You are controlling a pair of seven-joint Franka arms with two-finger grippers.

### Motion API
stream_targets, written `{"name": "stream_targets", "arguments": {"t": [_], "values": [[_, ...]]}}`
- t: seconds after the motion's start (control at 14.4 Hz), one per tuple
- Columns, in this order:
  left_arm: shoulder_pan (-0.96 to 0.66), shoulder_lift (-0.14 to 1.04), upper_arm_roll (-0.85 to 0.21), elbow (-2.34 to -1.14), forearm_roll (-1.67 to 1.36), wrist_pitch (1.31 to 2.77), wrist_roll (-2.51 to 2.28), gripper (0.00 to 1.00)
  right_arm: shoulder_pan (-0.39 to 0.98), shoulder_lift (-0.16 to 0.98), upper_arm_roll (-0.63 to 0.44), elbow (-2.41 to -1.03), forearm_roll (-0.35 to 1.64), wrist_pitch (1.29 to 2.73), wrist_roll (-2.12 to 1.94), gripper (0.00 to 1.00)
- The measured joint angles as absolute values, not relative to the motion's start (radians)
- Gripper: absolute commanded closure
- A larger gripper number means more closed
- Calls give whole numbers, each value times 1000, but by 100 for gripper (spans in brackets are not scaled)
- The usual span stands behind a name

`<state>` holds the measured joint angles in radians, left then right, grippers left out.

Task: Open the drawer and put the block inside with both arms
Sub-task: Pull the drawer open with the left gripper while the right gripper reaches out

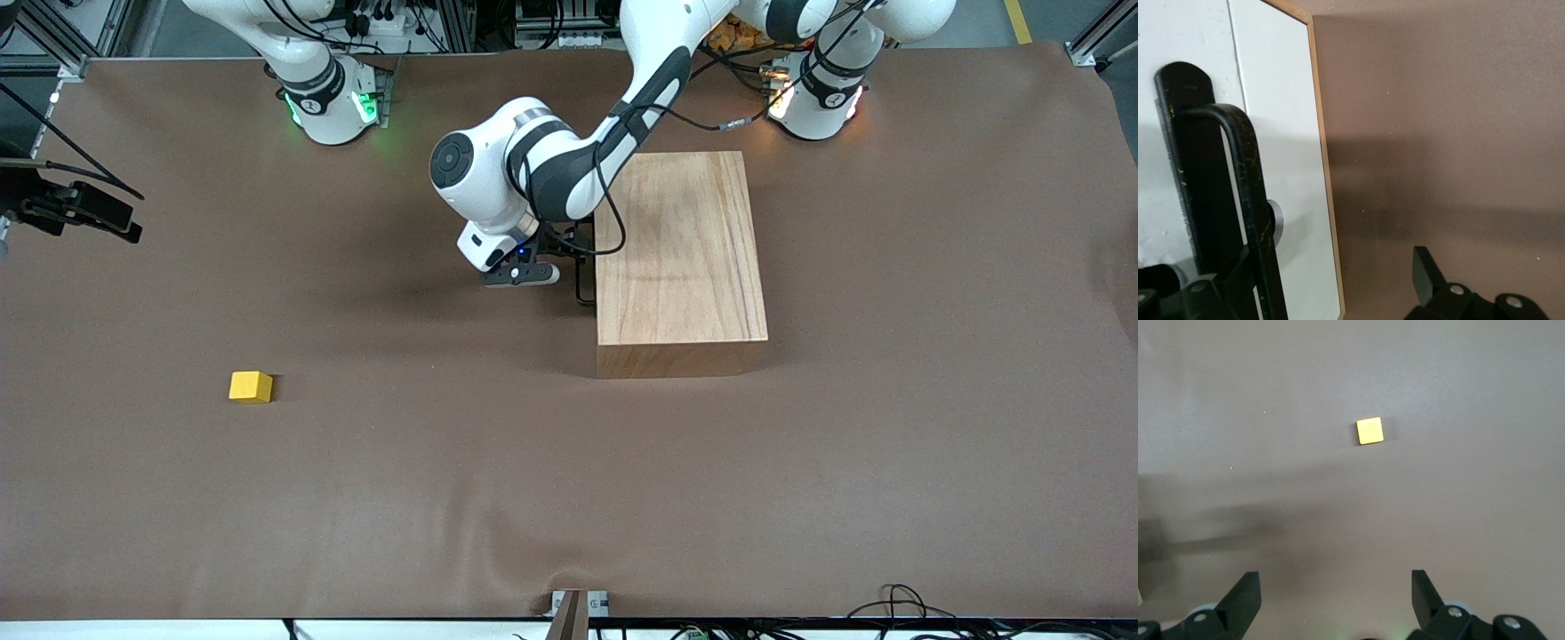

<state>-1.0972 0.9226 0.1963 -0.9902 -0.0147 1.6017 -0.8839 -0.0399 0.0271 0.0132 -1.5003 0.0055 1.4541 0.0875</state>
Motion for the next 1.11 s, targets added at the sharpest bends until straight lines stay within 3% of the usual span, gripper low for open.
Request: {"name": "stream_targets", "arguments": {"t": [1.11], "values": [[-1113,924,156,-990,-15,1741,-884,0,-40,42,14,-1500,6,1454,88,0]]}}
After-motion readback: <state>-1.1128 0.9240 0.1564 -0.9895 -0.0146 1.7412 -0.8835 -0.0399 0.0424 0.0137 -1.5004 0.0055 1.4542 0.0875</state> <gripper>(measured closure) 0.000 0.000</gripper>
